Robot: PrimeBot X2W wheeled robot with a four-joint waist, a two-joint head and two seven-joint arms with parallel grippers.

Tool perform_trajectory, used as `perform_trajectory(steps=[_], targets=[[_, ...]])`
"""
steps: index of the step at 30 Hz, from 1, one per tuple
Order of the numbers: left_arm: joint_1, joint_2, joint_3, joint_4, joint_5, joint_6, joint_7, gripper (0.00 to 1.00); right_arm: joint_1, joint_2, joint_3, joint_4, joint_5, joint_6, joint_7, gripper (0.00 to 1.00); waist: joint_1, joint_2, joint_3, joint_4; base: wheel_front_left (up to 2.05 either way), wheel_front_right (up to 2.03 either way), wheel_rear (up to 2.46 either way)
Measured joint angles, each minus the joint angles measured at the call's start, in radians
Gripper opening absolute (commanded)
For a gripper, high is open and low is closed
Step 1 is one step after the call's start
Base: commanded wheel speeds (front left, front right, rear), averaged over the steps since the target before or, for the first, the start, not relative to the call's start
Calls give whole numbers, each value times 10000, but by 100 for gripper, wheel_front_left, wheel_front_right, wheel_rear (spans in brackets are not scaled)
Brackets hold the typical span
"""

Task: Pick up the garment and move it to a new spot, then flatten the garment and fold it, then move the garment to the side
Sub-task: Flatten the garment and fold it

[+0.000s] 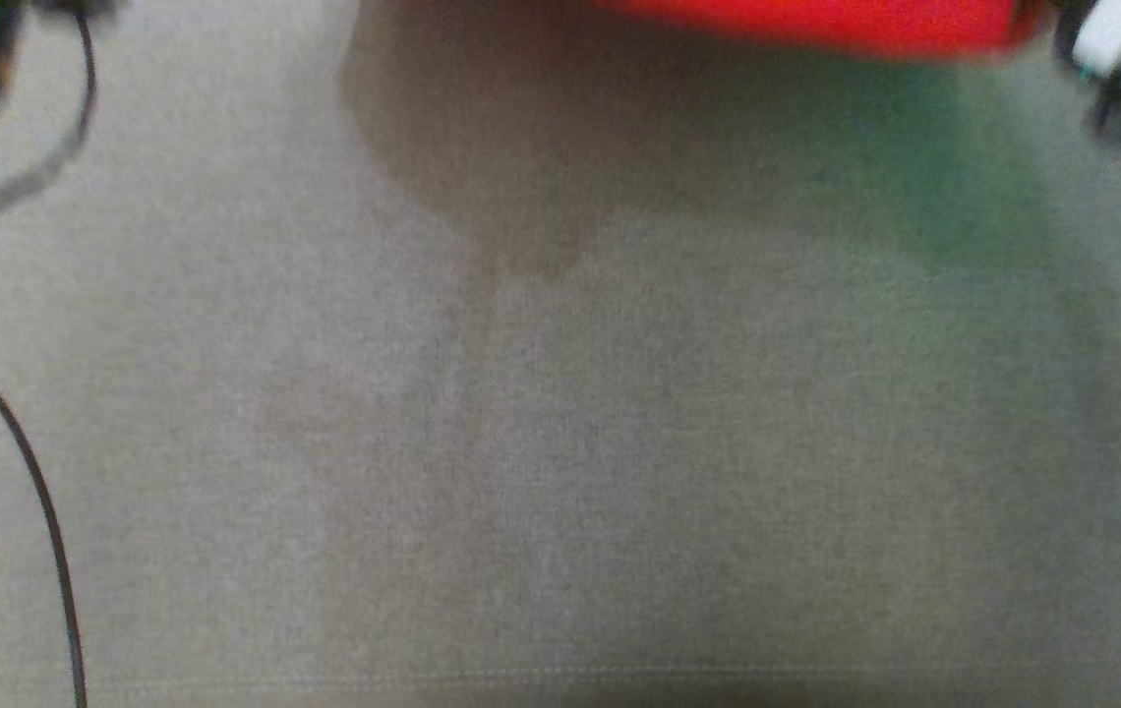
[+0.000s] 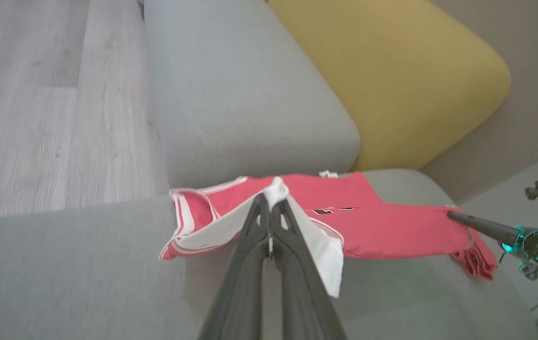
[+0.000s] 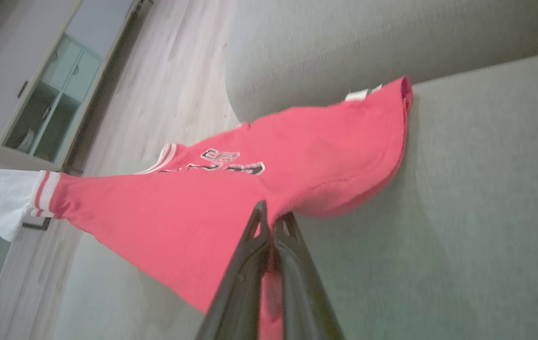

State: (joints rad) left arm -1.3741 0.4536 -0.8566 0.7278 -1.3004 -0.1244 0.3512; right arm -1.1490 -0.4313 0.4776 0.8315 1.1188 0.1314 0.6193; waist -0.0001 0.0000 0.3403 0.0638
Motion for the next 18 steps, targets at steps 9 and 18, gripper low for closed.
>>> perform_trajectory(steps=[9, 18], targets=[[3255, 2038, -1593, -2880, -1283, 19, 3475, 0, 2735, -610, 961, -322, 886, 0, 1720, 0, 0, 0, -1926, -36, 0, 0, 0], [5429, 4349, -2556, -7532, -2545, 1179, 5413, 0, 4475, -1266, 1647, -765, 961, 0, 2989, 0, -1, 0, -3108, -119, 0, 0, 0]])
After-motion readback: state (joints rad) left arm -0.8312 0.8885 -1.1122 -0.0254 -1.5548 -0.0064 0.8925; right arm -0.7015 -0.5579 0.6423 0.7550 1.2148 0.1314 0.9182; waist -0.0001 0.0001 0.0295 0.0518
